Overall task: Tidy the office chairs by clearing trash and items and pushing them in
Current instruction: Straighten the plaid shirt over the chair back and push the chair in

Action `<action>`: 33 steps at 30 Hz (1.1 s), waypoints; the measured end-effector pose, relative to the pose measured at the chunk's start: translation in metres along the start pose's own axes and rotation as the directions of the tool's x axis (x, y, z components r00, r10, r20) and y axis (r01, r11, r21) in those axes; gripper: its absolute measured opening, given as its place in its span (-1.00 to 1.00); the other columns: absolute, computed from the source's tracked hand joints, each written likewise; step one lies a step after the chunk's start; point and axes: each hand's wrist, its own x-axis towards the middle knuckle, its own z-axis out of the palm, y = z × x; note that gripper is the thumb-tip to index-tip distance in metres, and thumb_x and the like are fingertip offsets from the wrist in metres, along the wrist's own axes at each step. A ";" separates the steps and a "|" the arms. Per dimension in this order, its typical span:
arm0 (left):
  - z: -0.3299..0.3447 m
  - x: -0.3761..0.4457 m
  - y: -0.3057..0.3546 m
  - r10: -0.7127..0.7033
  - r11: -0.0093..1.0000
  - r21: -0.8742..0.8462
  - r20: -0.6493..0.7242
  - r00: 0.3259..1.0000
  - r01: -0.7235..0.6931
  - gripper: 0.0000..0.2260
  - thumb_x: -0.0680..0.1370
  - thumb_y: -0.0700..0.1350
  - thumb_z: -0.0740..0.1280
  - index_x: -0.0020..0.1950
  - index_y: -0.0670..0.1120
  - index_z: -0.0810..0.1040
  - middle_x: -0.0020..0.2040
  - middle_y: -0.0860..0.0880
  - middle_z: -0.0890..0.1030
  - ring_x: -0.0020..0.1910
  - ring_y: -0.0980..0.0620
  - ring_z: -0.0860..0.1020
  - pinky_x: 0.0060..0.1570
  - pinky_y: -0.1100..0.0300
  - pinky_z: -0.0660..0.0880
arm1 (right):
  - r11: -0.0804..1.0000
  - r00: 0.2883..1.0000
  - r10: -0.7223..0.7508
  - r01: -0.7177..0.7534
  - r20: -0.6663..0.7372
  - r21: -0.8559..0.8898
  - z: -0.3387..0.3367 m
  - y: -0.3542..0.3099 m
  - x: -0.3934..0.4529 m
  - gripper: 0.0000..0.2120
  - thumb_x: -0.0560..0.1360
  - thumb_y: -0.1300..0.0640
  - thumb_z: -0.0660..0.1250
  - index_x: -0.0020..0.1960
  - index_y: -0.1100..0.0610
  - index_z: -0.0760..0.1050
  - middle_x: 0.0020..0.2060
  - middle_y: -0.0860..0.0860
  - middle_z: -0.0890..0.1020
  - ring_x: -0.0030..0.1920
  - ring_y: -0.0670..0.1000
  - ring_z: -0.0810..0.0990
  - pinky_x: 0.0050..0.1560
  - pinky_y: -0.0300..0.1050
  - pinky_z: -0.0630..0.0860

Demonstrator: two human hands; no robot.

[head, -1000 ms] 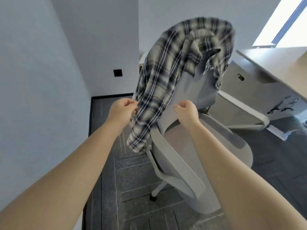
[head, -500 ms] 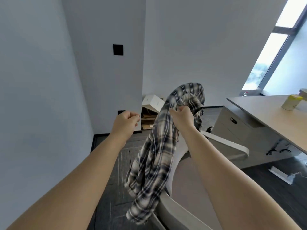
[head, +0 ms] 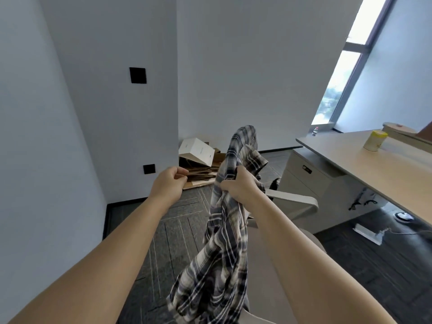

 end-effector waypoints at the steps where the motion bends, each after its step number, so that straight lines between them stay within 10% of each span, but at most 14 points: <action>1: 0.001 -0.002 0.000 0.005 1.000 0.011 0.003 1.000 -0.005 -0.80 0.57 -0.23 0.15 0.15 -0.16 0.47 0.08 -0.11 0.50 0.00 -0.01 0.44 -0.05 0.14 0.38 | 1.000 1.000 -0.001 0.001 0.027 0.017 -0.004 0.003 -0.008 -0.61 0.41 0.22 0.31 0.19 0.23 0.30 -0.15 0.07 0.46 -0.18 0.01 0.46 -0.06 0.00 0.51; 11: 0.024 -0.040 0.025 0.151 0.964 0.209 0.077 0.986 -0.164 -0.57 0.52 -0.25 0.25 0.39 -0.13 0.29 0.38 -0.22 0.34 0.32 -0.18 0.37 0.27 0.02 0.32 | 0.978 0.999 0.031 -0.021 0.044 -0.207 -0.052 0.021 -0.072 -0.31 0.39 -0.03 0.40 0.39 0.20 0.19 0.26 0.12 0.44 0.19 0.10 0.45 0.02 -0.12 0.38; 16: 0.041 -0.050 0.035 0.230 0.867 0.412 0.167 0.959 -0.280 -0.36 0.53 -0.28 0.23 0.49 0.12 0.02 0.50 -0.17 0.05 0.46 -0.19 0.08 0.42 -0.04 0.14 | 0.798 0.999 -0.002 -0.020 -0.035 -0.603 -0.053 0.026 -0.088 -0.90 0.47 0.20 0.27 -0.13 0.17 0.34 -0.12 0.07 0.49 -0.15 0.09 0.47 -0.26 -0.10 0.40; 21: 0.065 -0.059 0.039 0.285 0.665 0.631 0.278 0.917 -0.398 -0.25 0.50 -0.12 0.32 0.48 0.17 -0.11 0.53 -0.13 -0.18 0.49 -0.25 -0.09 0.45 -0.20 0.02 | 0.803 0.997 -0.008 0.054 0.080 -0.594 -0.086 0.044 -0.105 -0.48 0.44 0.21 0.35 0.36 0.21 0.30 0.25 0.14 0.49 0.18 0.14 0.50 0.11 -0.06 0.49; 27: 0.091 -0.062 0.052 0.477 0.561 0.602 0.326 0.816 -0.568 -0.43 0.36 0.06 0.43 0.31 -0.05 0.36 0.48 -0.10 0.22 0.50 -0.18 -0.02 0.46 -0.19 -0.15 | 0.857 0.992 0.037 0.032 0.123 -0.514 -0.138 0.073 -0.137 -0.30 0.40 0.21 0.40 0.46 0.16 0.18 0.44 0.10 0.33 0.42 0.12 0.31 0.37 -0.07 0.28; 33: 0.123 -0.085 0.060 0.552 0.564 0.520 0.341 0.761 -0.642 -0.39 0.25 0.14 0.48 0.11 -0.23 0.44 0.12 -0.20 0.49 0.22 -0.15 0.34 0.32 0.05 0.06 | 0.673 0.971 -0.059 -0.133 -0.232 -0.728 -0.166 0.113 -0.157 -0.46 0.30 -0.22 0.40 0.09 0.14 0.46 0.07 0.06 0.61 -0.03 0.09 0.51 -0.11 -0.11 0.35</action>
